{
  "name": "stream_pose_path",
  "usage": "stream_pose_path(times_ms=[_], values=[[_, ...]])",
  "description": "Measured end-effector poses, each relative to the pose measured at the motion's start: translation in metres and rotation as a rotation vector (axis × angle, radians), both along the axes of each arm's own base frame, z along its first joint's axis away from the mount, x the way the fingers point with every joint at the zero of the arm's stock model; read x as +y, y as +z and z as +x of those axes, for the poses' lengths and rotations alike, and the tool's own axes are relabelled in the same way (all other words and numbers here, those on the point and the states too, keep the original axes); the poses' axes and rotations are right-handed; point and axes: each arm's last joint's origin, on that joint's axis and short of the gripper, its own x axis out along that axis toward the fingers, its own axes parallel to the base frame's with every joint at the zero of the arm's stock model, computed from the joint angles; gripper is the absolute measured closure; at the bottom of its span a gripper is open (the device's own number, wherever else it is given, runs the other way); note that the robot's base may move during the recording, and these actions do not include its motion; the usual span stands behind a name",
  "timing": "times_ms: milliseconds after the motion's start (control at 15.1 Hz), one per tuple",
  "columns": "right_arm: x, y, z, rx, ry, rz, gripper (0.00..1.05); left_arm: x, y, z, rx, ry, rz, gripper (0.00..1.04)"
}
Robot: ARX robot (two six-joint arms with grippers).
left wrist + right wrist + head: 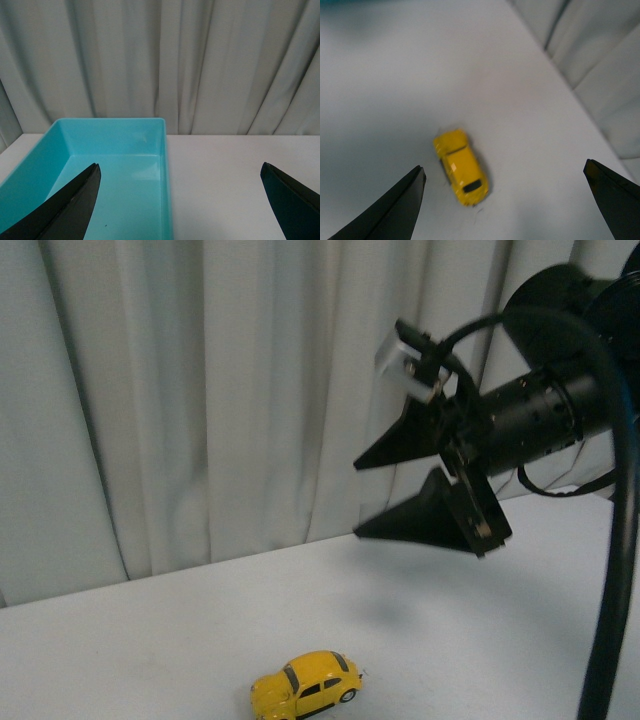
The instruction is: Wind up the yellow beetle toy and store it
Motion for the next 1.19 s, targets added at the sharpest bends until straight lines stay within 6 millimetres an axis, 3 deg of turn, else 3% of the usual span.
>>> stream_pose_path(times_ms=[199, 398, 664, 796, 929, 1195], values=[[0.014, -0.044, -0.001, 0.053, 0.257, -0.268, 0.07, 0.0, 0.0, 0.0, 0.0, 0.0, 0.0, 0.07], [0.02, -0.063, 0.018, -0.032, 0.361, -0.438, 0.07, 0.0, 0.0, 0.0, 0.0, -0.001, 0.0, 0.07], [0.036, -0.075, 0.044, -0.061, 0.424, -0.473, 0.07, 0.0, 0.0, 0.0, 0.0, 0.0, 0.0, 0.07], [0.053, -0.097, 0.044, 0.008, 0.484, -0.492, 0.07, 0.0, 0.0, 0.0, 0.0, -0.001, 0.0, 0.07], [0.065, -0.107, 0.043, 0.036, 0.518, -0.502, 0.07, 0.0, 0.0, 0.0, 0.0, -0.001, 0.0, 0.07], [0.074, -0.126, 0.051, 0.049, 0.541, -0.531, 0.07, 0.0, 0.0, 0.0, 0.0, -0.001, 0.0, 0.07]])
